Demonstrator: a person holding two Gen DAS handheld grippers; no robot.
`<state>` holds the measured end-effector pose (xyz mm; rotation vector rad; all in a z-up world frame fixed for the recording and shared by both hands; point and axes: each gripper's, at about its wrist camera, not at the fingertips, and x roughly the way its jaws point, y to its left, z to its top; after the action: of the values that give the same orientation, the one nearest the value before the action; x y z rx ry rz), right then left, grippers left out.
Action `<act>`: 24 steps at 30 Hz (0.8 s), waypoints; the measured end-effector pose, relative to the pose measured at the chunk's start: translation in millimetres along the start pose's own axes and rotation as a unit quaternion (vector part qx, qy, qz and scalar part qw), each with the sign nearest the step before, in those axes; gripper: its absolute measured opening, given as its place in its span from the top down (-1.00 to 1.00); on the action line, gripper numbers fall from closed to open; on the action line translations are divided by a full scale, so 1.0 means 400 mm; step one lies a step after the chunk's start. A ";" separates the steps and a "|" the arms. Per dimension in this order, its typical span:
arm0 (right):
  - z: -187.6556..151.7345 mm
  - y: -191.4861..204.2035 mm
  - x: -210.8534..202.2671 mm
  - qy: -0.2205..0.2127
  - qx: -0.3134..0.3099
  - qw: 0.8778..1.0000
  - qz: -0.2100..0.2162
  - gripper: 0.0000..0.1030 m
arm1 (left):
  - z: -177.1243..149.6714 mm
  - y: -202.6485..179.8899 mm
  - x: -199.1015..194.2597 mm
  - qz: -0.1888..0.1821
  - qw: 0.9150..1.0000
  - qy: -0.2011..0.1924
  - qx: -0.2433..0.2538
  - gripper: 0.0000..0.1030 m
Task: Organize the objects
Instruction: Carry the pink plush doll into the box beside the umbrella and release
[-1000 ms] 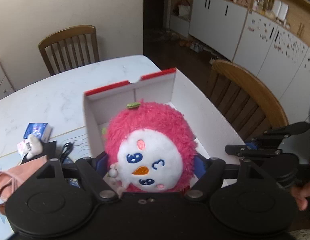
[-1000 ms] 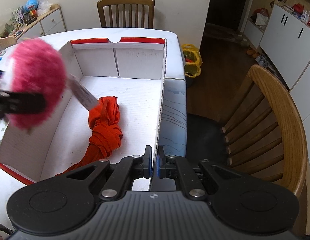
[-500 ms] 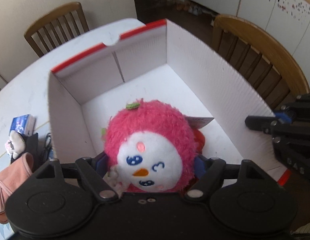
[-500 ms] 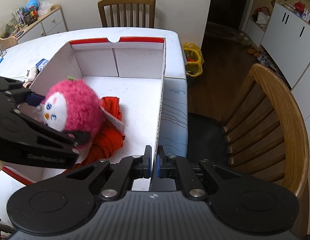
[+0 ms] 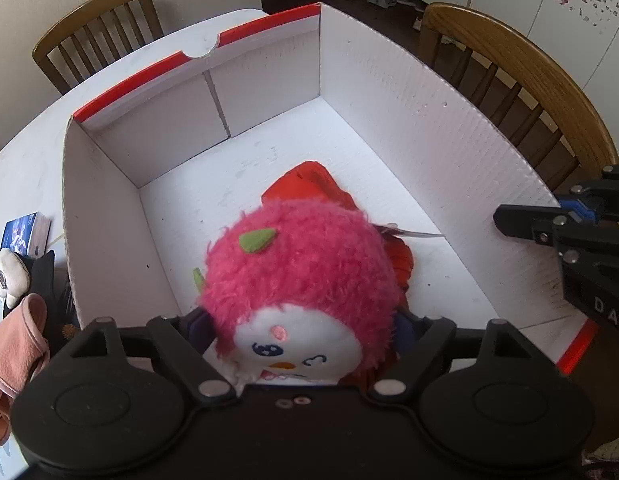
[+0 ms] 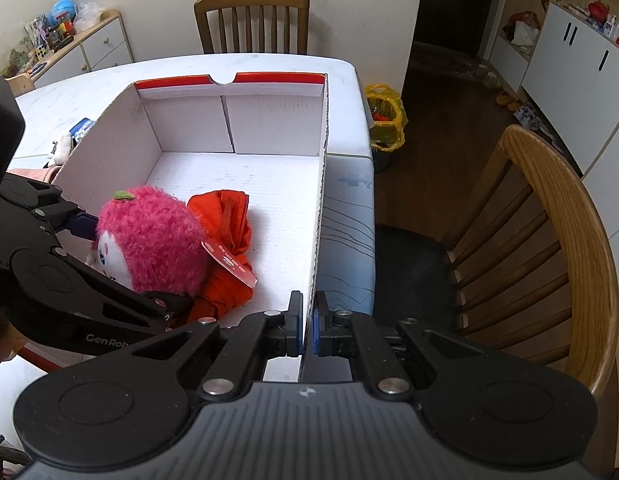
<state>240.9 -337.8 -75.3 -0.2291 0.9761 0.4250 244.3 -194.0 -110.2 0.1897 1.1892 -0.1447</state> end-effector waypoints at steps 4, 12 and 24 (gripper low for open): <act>0.000 0.000 0.001 0.000 -0.002 1.000 -0.001 0.92 | -0.003 -0.002 -0.014 -0.004 1.000 -0.005 0.001 -0.64; -0.001 0.001 0.000 0.001 -0.002 1.000 -0.004 0.92 | -0.005 0.012 -0.049 -0.013 1.000 -0.021 -0.018 -0.69; 0.003 0.012 -0.005 0.001 -0.004 1.000 -0.011 0.92 | -0.040 0.048 -0.182 -0.040 0.995 -0.081 -0.046 -0.69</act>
<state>238.9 -333.4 -73.1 -0.2476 0.9737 0.4085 207.2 -170.7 -46.8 0.0482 1.0400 -0.1722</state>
